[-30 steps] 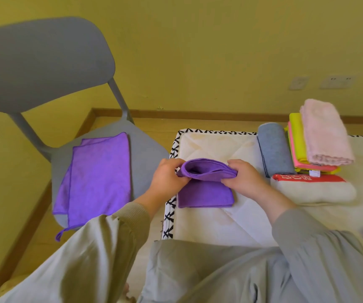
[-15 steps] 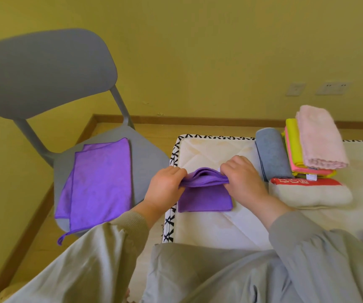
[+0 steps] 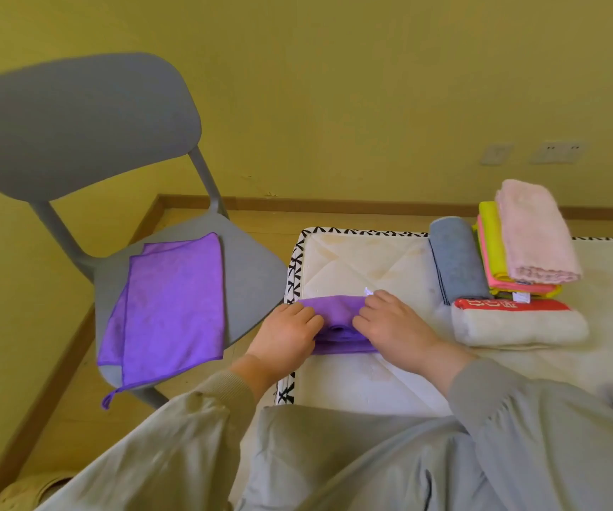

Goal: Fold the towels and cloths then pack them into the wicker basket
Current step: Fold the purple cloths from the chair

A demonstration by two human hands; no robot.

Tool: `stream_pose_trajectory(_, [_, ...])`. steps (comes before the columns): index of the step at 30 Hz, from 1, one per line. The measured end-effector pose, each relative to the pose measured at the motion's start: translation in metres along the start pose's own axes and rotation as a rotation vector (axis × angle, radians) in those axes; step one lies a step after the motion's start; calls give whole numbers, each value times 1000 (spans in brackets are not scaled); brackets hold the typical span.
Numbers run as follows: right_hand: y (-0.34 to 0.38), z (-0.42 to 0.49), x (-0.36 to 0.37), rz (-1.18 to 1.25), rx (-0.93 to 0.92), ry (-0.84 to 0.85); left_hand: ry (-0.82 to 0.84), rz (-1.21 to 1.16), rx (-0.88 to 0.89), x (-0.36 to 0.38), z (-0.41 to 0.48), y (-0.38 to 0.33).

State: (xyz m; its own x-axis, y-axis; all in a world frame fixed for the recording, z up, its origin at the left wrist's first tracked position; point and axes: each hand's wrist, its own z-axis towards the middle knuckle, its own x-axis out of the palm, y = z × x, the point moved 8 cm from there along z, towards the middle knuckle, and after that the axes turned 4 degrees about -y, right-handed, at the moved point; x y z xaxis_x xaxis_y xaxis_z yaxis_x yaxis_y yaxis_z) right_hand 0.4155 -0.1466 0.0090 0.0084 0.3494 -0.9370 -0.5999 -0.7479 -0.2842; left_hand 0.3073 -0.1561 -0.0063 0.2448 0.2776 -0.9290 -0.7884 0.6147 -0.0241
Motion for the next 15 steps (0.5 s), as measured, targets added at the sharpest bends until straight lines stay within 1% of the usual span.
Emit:
stream_pose_trajectory(2, [-12,0,-13,-27,67,-142,-52,28,13,-8,8,0])
stream_pose_trajectory(4, [-23,2,-23,-70,149,-264,-76,53,-9,-17,17,3])
stream_pose_trajectory(5, [-27,3,-27,-75,195,-284,-92,56,-27,-20,22,5])
stream_pose_trajectory(6, [-30,4,-27,-74,229,-266,-106,56,-38,-23,26,6])
stream_pose_trajectory(7, [-31,4,-21,-88,236,-215,-106,60,-30,-23,28,6])
stream_pose_trajectory(8, [-30,3,-11,-102,216,-127,-80,71,-5,-20,29,3])
stream_pose_trajectory(10, [-24,-4,16,-97,137,96,9,101,87,-7,21,-9])
stream_pose_trajectory(11, [-21,-9,29,-77,112,182,64,110,120,2,15,-14])
stream_pose_trajectory(12, [-18,-12,36,-51,94,234,118,113,130,9,9,-18])
stream_pose_trajectory(13, [-15,-10,37,-42,86,249,157,107,119,15,5,-19])
stream_pose_trajectory(15, [-13,-11,38,17,91,320,167,82,74,21,3,-16])
